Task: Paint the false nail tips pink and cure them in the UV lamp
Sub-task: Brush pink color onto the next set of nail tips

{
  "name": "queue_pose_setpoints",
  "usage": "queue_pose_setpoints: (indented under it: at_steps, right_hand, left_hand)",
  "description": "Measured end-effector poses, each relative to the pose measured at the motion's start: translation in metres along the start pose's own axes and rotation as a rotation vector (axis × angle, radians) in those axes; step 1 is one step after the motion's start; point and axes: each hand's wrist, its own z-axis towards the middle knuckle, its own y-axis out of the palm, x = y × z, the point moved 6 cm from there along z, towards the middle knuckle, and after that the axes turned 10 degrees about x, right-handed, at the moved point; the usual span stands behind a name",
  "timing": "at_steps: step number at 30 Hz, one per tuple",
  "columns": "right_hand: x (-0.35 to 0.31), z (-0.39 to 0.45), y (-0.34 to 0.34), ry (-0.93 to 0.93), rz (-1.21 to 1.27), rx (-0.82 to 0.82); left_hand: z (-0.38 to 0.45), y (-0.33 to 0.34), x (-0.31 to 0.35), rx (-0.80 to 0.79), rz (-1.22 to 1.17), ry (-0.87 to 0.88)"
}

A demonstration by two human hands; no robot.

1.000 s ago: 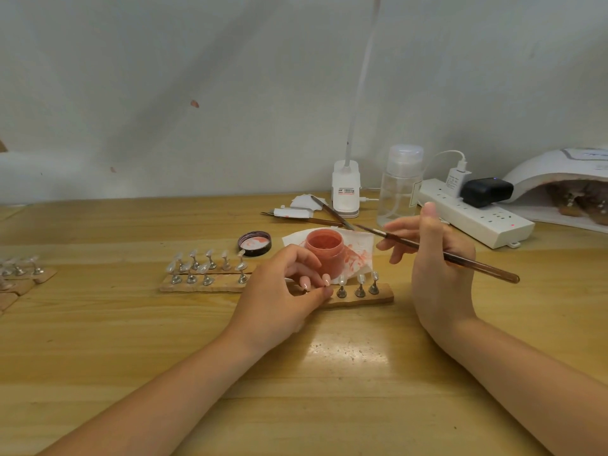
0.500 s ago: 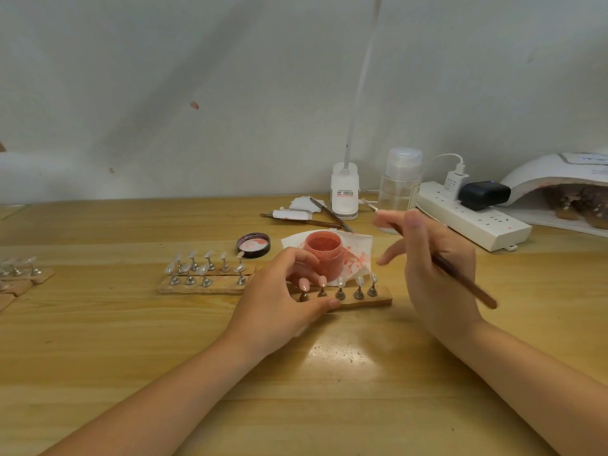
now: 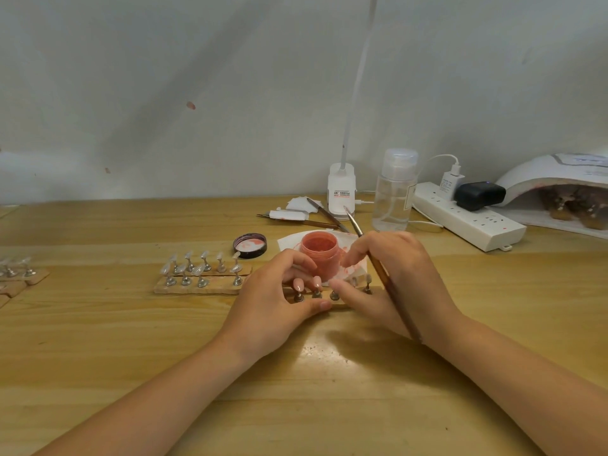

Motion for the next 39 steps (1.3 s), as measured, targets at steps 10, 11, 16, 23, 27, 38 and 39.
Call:
queue_pose_setpoints:
  at_steps: [10, 11, 16, 23, 27, 38, 39]
  right_hand:
    - [0.001, -0.005, 0.011, -0.031, 0.068, -0.115]
    - [0.001, -0.006, 0.012, -0.035, 0.072, -0.118]
    - [0.003, -0.006, 0.012, -0.013, 0.09, -0.161]
    - [0.0, -0.006, 0.01, -0.035, 0.107, -0.167]
    - [-0.005, -0.005, 0.008, -0.081, 0.133, -0.16]
    - [-0.004, -0.003, -0.002, 0.021, 0.292, 0.094]
    - [-0.005, -0.003, -0.002, 0.022, 0.299, 0.1]
  left_hand:
    - [-0.001, 0.0, -0.001, -0.003, 0.003, -0.018]
    - [-0.001, 0.0, -0.001, -0.003, 0.004, -0.019]
    - [-0.002, 0.001, -0.004, -0.012, 0.019, -0.032]
    - [-0.002, 0.001, -0.004, -0.021, 0.006, -0.034]
    - [-0.002, 0.001, -0.006, -0.016, -0.013, -0.058]
    - [-0.006, -0.003, 0.015, 0.028, 0.04, 0.138]
    - [-0.007, -0.004, 0.019, 0.054, 0.035, 0.175]
